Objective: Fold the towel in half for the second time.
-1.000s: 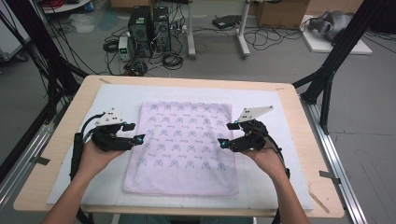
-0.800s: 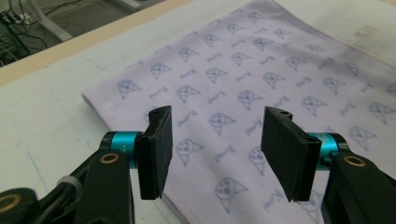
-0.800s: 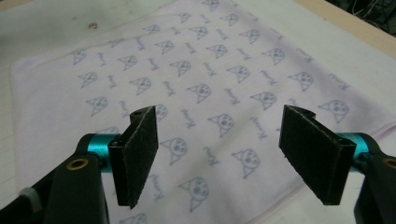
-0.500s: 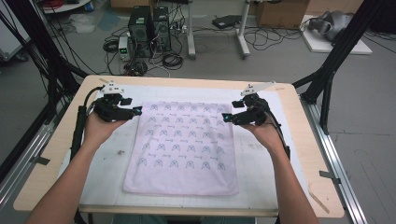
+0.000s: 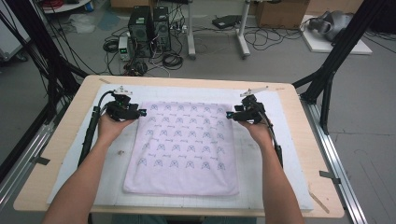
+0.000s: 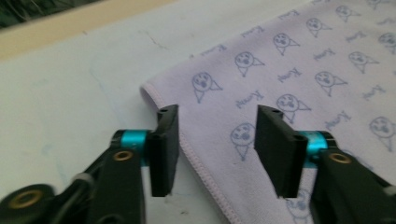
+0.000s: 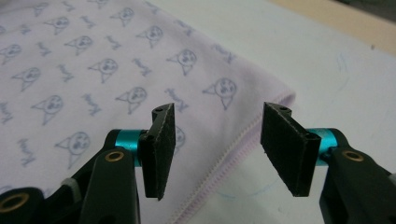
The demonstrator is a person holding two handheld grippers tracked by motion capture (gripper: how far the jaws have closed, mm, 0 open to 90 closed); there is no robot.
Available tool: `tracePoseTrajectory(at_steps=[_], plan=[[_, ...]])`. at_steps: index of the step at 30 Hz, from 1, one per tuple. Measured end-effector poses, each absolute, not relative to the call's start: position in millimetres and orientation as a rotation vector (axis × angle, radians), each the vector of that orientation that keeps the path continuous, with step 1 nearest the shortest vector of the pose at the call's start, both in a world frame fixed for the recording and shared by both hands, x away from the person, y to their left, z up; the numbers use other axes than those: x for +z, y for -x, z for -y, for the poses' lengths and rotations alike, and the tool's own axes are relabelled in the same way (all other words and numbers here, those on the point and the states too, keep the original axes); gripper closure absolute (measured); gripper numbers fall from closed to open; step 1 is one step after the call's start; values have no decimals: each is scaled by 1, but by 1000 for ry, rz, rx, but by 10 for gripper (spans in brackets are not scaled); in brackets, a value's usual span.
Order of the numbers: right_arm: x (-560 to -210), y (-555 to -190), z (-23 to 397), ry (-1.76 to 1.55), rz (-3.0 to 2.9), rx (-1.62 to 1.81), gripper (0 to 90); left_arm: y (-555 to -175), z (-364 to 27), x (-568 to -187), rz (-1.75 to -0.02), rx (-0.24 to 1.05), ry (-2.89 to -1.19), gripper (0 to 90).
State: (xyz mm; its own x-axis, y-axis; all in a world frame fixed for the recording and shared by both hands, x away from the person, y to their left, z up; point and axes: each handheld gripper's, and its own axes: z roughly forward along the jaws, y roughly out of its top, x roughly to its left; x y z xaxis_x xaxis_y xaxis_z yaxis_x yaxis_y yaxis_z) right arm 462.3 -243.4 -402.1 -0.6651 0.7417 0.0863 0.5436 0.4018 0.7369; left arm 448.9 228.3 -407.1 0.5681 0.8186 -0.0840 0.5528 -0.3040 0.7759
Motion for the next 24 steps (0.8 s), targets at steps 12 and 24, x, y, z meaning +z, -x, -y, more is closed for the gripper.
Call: tracePoseTrajectory(at_steps=[12,24], plan=[[-432,-469,245,-1256,-2424,1011,454,-454,-227,-441,-1212,435,-2037,554],[-439,-468,232,-1207,-2485,1059,830,-453,-228,-443,-1235,323,-1971,833]])
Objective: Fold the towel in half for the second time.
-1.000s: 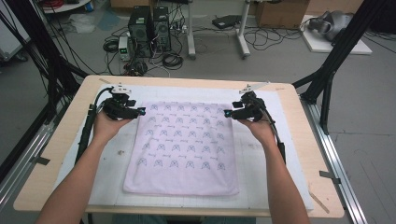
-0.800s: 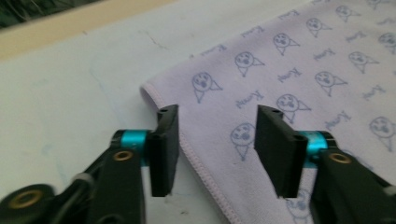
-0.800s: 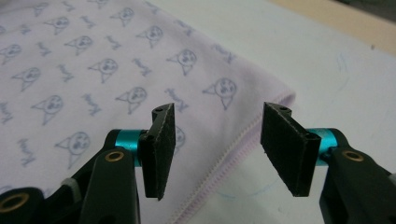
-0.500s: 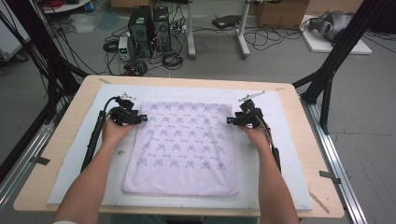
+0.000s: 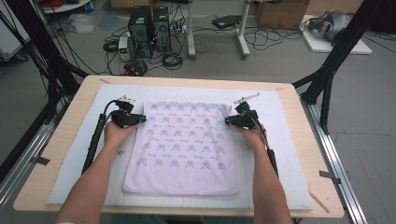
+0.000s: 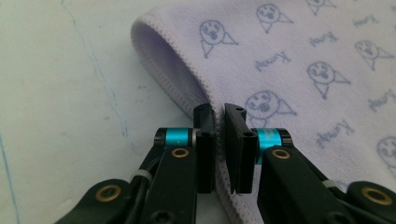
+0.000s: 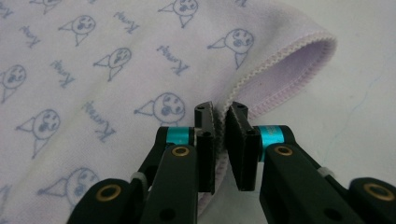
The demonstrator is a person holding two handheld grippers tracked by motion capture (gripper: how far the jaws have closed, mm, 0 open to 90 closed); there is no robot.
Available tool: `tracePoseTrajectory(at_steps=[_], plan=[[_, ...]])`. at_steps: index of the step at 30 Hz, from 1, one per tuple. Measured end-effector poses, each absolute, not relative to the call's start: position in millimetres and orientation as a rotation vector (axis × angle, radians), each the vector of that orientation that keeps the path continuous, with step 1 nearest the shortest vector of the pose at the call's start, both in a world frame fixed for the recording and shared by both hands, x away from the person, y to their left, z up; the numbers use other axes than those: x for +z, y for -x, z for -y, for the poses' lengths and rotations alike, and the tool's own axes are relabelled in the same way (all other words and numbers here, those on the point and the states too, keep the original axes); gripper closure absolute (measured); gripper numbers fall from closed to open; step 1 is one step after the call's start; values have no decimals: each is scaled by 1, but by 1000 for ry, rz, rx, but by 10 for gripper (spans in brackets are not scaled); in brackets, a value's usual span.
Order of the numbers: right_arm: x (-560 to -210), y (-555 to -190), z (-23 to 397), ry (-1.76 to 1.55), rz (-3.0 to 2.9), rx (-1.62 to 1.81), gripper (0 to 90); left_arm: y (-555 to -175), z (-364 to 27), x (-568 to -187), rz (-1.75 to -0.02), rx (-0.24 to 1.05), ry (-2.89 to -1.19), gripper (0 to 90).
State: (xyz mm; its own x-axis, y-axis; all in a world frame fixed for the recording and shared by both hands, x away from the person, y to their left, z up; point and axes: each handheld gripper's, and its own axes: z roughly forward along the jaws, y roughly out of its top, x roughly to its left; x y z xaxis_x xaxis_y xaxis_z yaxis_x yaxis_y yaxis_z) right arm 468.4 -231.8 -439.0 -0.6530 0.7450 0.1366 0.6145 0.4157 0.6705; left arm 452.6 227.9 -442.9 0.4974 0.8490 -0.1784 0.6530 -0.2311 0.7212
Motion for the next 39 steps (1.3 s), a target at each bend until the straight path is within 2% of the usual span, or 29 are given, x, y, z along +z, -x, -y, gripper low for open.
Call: tracePoseTrajectory(at_steps=[2,12,19,26,31,35,39], plan=[[-439,-470,235,-1255,-2488,1087,844,-453,-229,-443,-1246,304,-1954,845],[-430,-468,247,-1251,-2481,1137,857,-449,-231,-433,-1194,364,-1945,855],[-404,-455,247,-1129,-2471,1225,857,-432,-237,-409,-1095,404,-1931,855],[-372,-398,255,-952,-2511,1337,856,-378,-247,-392,-969,424,-1928,855],[-392,-356,262,-959,-2587,1329,848,-337,-252,-409,-927,336,-1981,847],[-412,-343,261,-989,-2649,1263,785,-322,-258,-426,-954,279,-2009,805],[-413,-342,272,-1055,-2621,1238,607,-319,-265,-423,-967,293,-2008,686]])
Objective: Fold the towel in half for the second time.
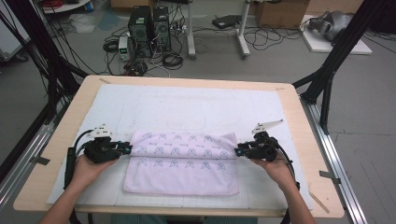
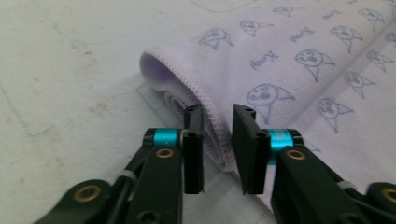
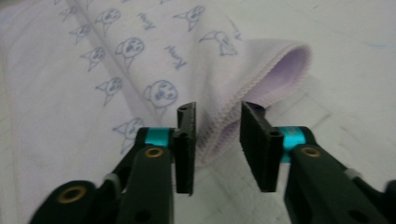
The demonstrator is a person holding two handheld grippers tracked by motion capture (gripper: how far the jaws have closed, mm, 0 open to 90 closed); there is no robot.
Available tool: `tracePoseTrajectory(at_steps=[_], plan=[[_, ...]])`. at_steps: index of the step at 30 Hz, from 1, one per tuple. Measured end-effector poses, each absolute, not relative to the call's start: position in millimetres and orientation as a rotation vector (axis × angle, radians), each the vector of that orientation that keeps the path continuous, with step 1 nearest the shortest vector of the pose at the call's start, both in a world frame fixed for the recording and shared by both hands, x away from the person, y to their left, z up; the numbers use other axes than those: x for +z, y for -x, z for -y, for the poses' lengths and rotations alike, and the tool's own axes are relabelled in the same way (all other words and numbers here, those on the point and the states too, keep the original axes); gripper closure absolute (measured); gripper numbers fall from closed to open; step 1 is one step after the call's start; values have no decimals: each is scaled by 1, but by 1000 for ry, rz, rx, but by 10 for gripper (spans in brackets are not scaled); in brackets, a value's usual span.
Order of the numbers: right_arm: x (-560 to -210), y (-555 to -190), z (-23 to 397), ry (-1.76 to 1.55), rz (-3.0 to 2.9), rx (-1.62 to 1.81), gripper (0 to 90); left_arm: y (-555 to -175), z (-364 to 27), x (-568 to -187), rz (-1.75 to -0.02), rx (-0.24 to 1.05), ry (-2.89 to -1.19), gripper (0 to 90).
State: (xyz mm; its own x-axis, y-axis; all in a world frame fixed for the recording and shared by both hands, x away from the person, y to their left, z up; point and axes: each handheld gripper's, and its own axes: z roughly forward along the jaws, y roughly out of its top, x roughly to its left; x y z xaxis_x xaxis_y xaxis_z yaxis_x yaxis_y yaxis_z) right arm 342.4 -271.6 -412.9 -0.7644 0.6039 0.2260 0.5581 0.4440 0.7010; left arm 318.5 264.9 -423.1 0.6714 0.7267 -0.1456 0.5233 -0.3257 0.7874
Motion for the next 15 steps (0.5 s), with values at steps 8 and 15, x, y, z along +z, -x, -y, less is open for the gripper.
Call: tracePoseTrajectory(at_steps=[8,15], plan=[[-386,-363,265,-1059,-2547,1266,398,-342,-264,-399,-982,340,-1999,467],[-396,-403,243,-1090,-2603,1180,343,-381,-253,-412,-1059,269,-2032,418]])
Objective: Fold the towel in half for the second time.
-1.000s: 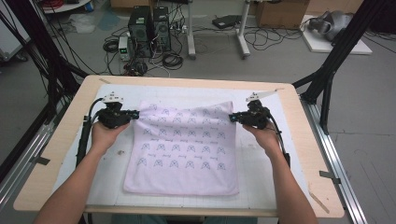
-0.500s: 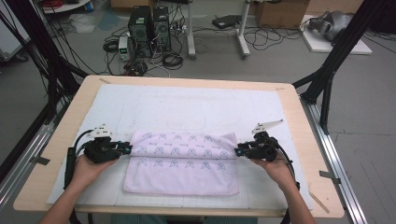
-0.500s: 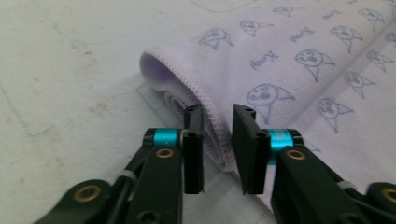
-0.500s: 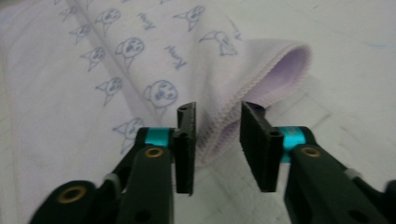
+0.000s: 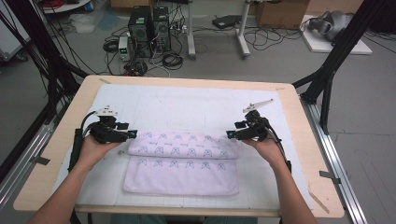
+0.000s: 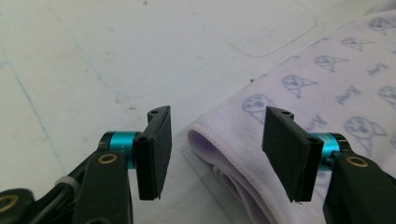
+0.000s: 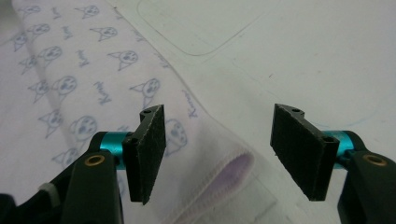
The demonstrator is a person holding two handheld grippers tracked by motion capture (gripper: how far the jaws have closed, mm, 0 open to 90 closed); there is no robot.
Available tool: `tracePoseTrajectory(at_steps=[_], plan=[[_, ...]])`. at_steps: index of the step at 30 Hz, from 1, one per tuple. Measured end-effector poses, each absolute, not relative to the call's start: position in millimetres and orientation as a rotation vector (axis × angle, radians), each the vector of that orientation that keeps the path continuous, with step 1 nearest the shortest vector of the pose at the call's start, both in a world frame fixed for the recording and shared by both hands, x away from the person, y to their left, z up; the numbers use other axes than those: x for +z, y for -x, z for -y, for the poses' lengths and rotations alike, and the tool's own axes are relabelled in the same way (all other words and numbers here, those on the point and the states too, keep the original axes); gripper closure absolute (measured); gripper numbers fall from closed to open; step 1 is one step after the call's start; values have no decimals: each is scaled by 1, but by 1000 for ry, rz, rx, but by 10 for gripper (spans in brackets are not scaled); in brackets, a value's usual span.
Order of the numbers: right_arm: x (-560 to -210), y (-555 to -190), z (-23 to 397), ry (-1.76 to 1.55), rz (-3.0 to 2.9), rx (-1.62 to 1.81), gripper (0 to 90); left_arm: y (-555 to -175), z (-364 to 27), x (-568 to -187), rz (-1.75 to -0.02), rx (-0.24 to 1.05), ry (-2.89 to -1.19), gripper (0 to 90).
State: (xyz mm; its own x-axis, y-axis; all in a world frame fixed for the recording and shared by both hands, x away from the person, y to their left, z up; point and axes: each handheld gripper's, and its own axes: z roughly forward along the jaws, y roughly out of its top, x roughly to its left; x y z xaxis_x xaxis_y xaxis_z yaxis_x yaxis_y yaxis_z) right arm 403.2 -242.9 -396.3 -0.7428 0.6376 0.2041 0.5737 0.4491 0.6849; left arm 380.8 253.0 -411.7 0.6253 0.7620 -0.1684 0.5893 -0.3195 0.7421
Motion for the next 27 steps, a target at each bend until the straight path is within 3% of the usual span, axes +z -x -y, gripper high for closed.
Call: tracePoseTrajectory(at_steps=[3,5,7,10,17,22,27], plan=[[-408,-412,238,-1108,-2646,1133,362,-391,-250,-422,-1097,216,-2040,407],[-415,-414,238,-1113,-2718,1106,493,-395,-249,-428,-1096,162,-2069,459],[-419,-415,241,-1135,-2752,1130,679,-395,-249,-431,-1055,84,-2058,651],[-416,-409,245,-1088,-2749,1221,823,-389,-250,-423,-994,122,-2053,839],[-386,-382,245,-934,-2665,1326,839,-357,-256,-393,-903,209,-1988,870],[-367,-344,250,-802,-2606,1384,830,-314,-265,-380,-823,273,-1952,865],[-375,-297,266,-753,-2609,1458,712,-264,-277,-394,-780,246,-1958,761]])
